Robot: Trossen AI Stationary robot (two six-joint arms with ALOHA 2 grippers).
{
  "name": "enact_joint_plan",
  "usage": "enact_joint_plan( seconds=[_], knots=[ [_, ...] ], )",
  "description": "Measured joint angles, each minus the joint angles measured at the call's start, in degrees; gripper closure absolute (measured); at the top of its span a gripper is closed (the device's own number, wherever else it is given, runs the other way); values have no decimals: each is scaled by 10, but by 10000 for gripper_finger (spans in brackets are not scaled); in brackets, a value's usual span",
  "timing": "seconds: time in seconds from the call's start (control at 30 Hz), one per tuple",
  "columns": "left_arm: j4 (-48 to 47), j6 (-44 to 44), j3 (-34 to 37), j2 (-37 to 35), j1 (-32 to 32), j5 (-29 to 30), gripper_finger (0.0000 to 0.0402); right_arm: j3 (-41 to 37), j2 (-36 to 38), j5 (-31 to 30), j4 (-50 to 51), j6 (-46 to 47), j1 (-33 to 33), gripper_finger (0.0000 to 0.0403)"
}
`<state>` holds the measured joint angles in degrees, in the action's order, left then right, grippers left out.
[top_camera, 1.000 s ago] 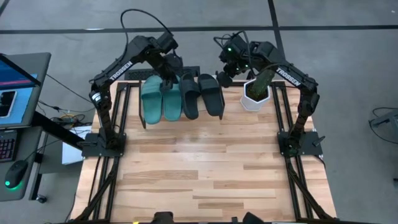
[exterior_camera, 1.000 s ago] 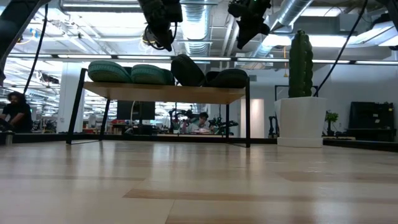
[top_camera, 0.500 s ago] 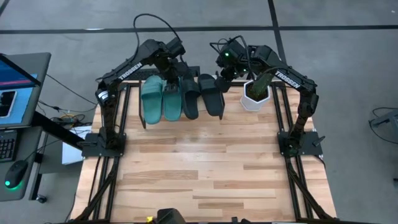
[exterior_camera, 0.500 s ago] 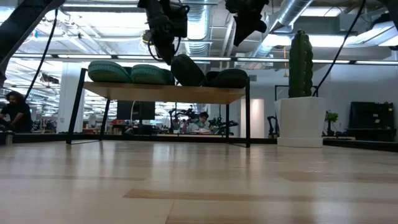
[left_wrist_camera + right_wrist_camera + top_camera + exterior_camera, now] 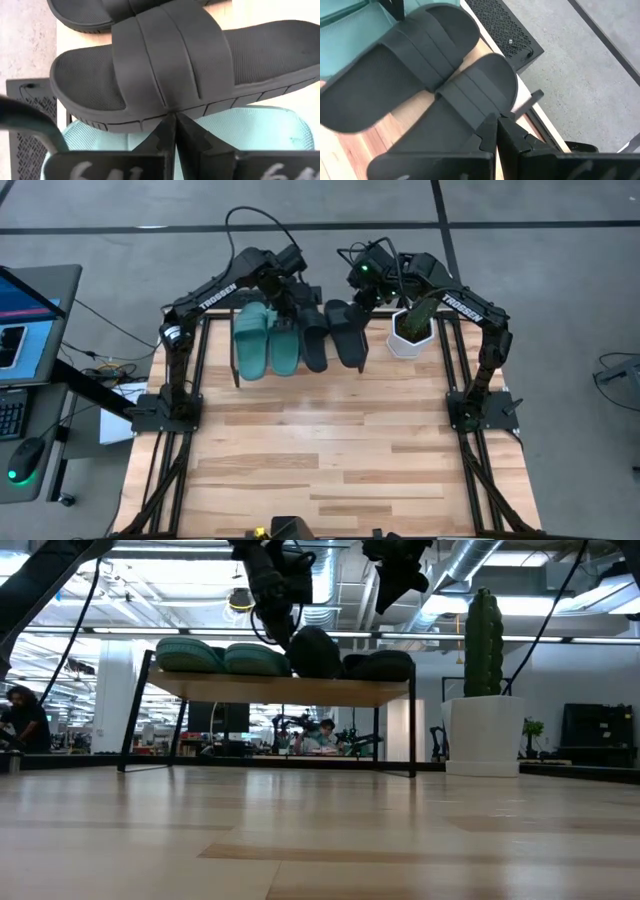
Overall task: Pick and place slides into the shelf
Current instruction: Adjust the slides on the shelf
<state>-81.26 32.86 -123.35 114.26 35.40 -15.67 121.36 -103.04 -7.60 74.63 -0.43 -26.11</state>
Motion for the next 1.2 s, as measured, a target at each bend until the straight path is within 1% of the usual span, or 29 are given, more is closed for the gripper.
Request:
enact_joint_plan(
  seconds=[0.17,0.37,0.47,0.53,0.63,0.8,1.0,1.1,1.2],
  knots=[
    [11,5,-3,1,-6,1,402,0,0,0,0,0,0,403],
    [-28,-17,-35,4,-8,42,401,0,0,24,-2,-18,19,402],
    [-51,-29,-54,3,-9,49,401,-1,-5,24,-3,-46,36,390],
    [-66,-33,-68,3,-11,53,401,-10,-5,24,-10,-61,45,371],
    [-68,-33,-79,-12,-13,64,401,-34,-5,23,-26,-71,57,332],
    [-66,-45,-81,-72,-14,106,401,-92,-5,17,-81,-73,71,253],
    [-58,-101,-81,-146,-20,171,401,-148,-5,15,-166,-82,91,157],
    [-58,-134,-82,-175,-29,219,402,-161,-5,-7,-201,-96,102,129],
    [-58,-163,-82,-202,-43,261,402,-178,-5,-34,-227,-106,108,118]
  ],
)
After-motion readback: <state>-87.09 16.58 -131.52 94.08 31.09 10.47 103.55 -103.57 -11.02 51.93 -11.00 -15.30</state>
